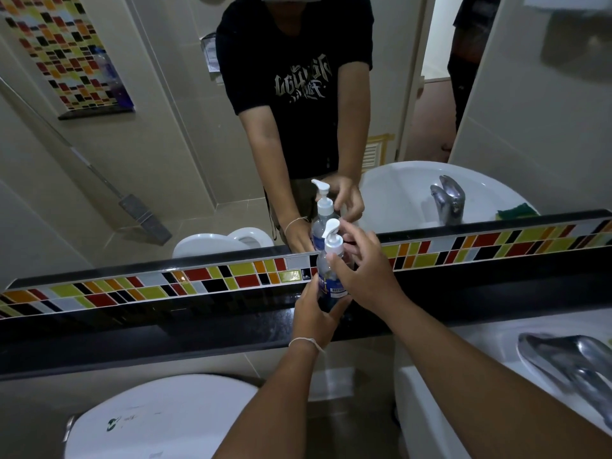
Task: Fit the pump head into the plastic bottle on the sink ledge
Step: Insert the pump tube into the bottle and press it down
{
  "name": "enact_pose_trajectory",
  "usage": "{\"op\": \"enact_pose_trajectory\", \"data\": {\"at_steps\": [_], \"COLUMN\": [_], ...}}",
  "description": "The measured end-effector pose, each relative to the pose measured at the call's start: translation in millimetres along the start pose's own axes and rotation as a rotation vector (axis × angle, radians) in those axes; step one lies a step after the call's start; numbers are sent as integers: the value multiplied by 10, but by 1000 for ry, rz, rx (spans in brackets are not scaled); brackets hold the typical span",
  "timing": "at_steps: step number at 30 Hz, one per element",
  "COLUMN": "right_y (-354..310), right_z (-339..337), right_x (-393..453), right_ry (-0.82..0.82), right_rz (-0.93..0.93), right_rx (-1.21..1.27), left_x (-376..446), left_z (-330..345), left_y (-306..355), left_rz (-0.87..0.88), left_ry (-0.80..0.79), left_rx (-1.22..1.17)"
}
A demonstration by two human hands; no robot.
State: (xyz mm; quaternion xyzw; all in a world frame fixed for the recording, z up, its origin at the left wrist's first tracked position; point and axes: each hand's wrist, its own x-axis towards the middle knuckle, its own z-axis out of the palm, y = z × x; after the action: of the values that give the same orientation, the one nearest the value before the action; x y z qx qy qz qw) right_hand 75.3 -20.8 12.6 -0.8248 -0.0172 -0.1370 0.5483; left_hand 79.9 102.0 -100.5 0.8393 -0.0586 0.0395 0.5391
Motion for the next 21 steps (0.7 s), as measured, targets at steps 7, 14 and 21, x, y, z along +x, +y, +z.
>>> {"op": "enact_pose_trajectory", "data": {"at_steps": [7,14,21], "right_y": [-78,-70,-44], "right_z": [74,84,159], "right_x": [44,52,-1], "right_ry": [111,82,195], "right_rz": [86,25,47], "right_rx": [-94,-157,-203], "left_x": [-5,-7,-11], "left_z": [-1,-3,-12], "left_y": [-5,8,3], "left_rz": [10,-2,31], "left_ry": [-4,-3,-20], "left_rx": [-3,-12,4]}}
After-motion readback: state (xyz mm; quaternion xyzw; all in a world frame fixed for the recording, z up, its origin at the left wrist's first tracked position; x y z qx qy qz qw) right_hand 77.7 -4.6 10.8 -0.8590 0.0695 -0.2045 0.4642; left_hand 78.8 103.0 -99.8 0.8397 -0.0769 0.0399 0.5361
